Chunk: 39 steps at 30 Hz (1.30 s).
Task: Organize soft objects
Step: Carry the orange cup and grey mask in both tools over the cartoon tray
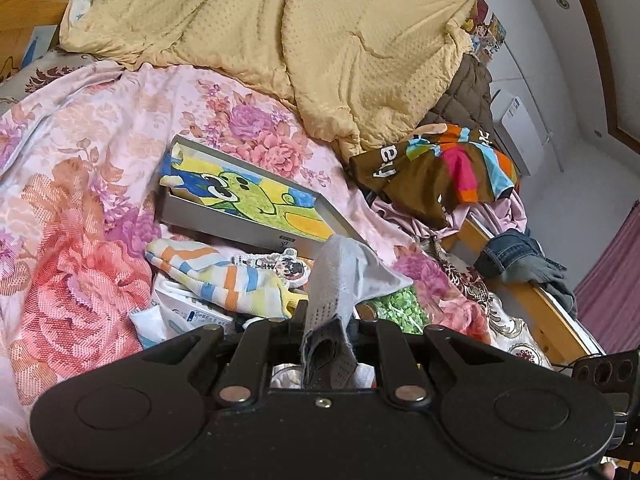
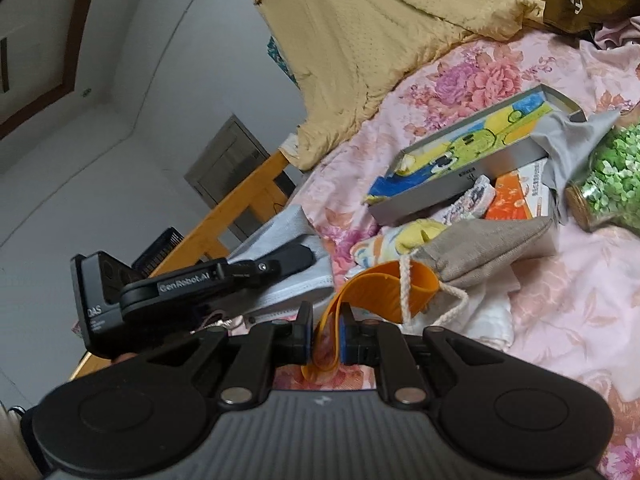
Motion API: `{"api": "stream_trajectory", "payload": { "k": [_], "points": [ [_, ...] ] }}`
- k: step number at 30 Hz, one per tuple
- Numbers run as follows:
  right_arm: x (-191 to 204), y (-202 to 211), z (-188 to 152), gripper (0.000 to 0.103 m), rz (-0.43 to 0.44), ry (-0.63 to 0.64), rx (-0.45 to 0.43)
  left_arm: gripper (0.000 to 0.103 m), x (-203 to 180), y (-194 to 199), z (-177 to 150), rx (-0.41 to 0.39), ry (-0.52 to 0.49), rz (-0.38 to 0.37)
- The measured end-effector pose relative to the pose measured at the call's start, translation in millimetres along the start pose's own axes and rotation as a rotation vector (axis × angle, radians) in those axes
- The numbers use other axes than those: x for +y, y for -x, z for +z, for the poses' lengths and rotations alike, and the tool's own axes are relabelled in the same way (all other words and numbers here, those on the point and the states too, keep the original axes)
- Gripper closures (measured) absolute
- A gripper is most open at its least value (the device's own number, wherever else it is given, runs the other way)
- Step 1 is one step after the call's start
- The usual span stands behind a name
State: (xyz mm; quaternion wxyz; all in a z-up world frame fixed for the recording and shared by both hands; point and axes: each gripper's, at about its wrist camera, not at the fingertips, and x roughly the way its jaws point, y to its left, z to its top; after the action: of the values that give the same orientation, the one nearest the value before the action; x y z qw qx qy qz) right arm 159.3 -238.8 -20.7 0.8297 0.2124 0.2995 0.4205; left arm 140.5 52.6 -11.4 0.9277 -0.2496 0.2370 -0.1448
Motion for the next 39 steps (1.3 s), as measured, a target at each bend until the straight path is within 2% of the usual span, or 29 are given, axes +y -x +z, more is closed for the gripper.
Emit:
{"api": "stream_trajectory", "payload": {
  "k": [7, 16, 22, 25, 34, 39],
  "points": [
    [9, 8, 6, 0.089, 0.043, 0.044, -0.073, 0.089, 1, 3, 1, -0.02, -0.004, 0.025],
    [16, -9, 30, 0.089, -0.003, 0.131, -0.102, 0.088, 12, -10, 18, -0.051, -0.005, 0.073],
    [7, -47, 60, 0.089, -0.032, 0.178, -0.113, 0.088, 24, -35, 49, -0.063, -0.043, 0.114],
    [-2, -74, 78, 0.089, -0.043, 0.187, -0.122, 0.088, 37, -50, 68, -0.066, -0.029, 0.13],
    [-39, -148, 123, 0.089, -0.064, 0.168, -0.138, 0.088, 68, -111, 116, -0.071, -0.048, 0.19],
    [-62, -179, 137, 0.089, -0.13, 0.151, -0.118, 0.088, 83, -147, 133, -0.054, -0.028, 0.217]
  ]
}}
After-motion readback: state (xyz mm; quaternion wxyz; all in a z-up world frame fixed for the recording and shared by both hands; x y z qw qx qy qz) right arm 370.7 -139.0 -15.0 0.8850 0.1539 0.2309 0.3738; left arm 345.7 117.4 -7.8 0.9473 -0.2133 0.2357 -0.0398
